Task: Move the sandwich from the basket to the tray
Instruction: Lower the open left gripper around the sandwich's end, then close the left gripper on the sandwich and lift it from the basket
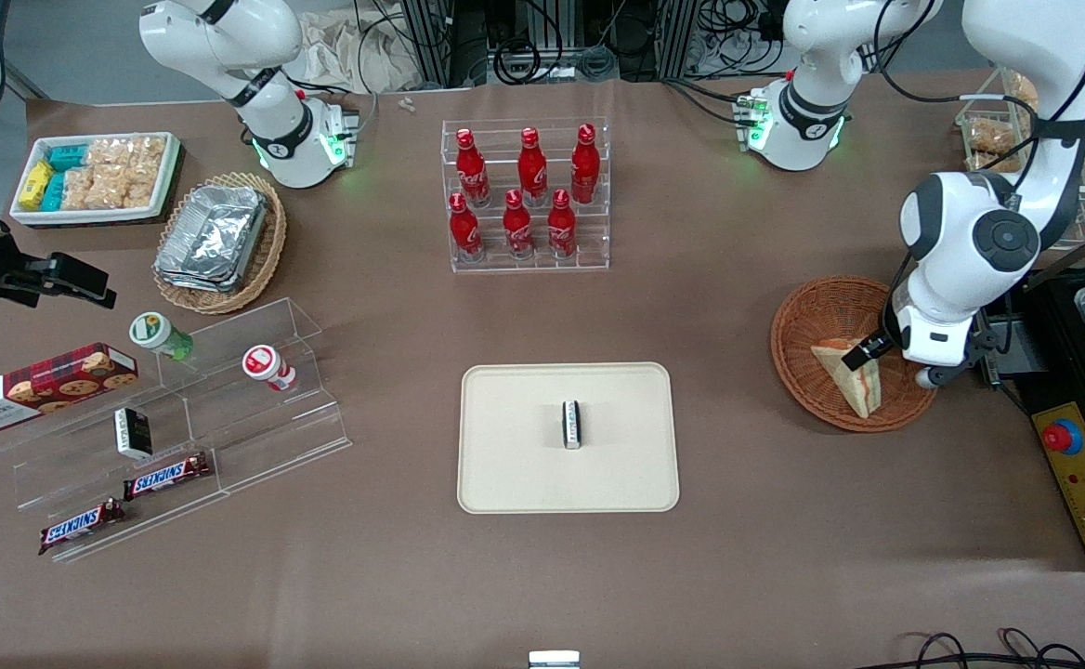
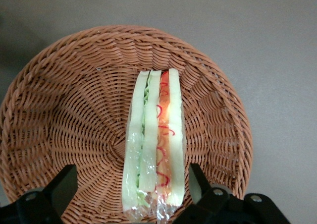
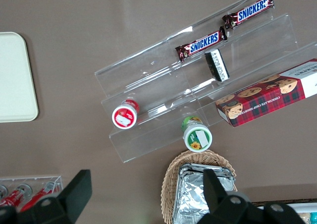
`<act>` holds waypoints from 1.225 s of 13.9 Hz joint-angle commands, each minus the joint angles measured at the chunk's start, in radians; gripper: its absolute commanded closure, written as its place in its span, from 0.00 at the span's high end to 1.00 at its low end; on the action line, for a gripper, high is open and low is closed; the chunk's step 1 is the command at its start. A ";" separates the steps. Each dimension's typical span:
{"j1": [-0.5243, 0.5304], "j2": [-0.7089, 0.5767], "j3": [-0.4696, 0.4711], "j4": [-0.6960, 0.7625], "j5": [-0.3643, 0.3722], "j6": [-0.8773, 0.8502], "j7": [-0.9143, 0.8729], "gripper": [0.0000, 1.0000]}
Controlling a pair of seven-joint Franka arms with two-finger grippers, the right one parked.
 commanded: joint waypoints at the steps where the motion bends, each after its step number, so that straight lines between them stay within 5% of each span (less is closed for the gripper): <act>1: 0.006 0.016 -0.006 -0.048 0.022 0.101 -0.062 1.00; 6: 0.006 0.063 -0.005 -0.083 0.022 0.203 -0.063 1.00; 7: 0.006 0.063 -0.005 -0.086 0.022 0.222 -0.063 0.82; 9: 0.007 0.063 -0.005 -0.086 0.022 0.222 -0.063 0.00; 17: -0.006 -0.005 -0.009 -0.071 0.022 0.187 -0.100 0.00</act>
